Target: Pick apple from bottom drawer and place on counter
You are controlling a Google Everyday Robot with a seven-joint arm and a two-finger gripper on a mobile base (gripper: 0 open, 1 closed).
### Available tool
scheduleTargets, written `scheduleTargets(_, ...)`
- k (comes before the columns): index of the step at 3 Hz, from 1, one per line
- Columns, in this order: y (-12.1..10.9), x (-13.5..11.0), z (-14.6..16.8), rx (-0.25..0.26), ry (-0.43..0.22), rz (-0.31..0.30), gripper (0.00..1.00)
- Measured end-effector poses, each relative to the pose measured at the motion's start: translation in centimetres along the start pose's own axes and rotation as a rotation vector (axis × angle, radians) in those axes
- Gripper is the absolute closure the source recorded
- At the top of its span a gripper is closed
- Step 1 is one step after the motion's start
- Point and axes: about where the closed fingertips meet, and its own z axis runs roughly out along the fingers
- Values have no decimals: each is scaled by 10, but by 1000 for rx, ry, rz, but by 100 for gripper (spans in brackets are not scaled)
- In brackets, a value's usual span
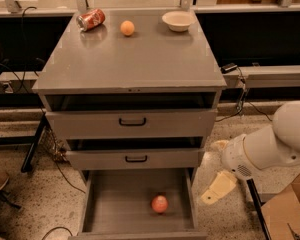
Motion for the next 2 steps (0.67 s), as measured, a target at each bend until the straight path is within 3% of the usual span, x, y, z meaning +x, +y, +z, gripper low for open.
scheduleTargets(2,-48,81,110,40,-180,167,0)
